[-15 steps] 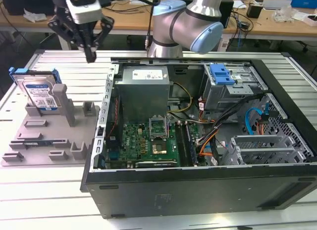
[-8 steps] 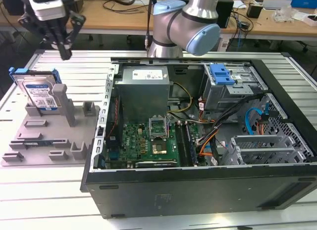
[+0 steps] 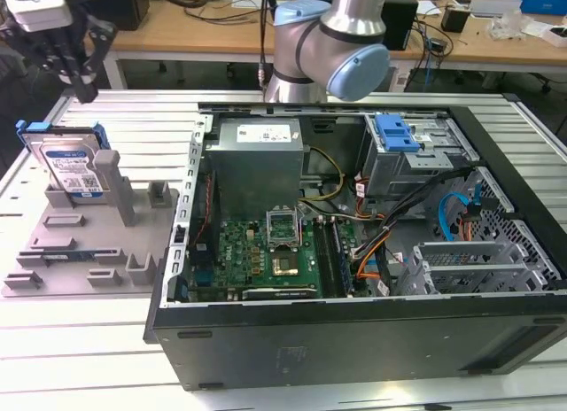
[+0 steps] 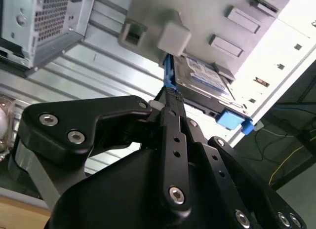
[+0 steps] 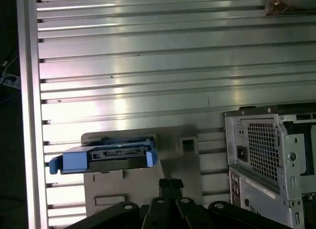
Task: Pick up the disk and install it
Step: 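Reach for the disk, then pick up the disk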
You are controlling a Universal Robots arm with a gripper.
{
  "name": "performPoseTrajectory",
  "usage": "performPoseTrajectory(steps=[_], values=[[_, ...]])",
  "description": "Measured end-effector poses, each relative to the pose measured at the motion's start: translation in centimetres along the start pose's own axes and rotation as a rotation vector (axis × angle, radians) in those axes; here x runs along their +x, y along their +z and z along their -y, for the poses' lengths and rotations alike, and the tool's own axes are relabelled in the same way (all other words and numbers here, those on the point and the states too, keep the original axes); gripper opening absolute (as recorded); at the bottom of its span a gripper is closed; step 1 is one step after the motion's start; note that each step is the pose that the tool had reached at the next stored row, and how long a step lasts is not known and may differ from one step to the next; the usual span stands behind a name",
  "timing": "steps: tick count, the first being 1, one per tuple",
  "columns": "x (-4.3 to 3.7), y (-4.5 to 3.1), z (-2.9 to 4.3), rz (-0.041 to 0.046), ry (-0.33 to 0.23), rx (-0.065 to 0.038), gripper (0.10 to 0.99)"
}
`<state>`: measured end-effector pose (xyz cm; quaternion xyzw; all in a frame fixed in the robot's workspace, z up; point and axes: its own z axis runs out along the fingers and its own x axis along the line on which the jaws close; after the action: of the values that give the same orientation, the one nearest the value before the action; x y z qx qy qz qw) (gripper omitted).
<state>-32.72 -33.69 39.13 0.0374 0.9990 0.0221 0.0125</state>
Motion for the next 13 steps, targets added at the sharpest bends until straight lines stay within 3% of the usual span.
performPoseTrajectory(steps=[3,13], values=[[0.75,0.02,-0.25,0.0001,0.0,0.0,0.106],[0.77,0.01,-0.25,0.0,0.0,0.0,0.106]])
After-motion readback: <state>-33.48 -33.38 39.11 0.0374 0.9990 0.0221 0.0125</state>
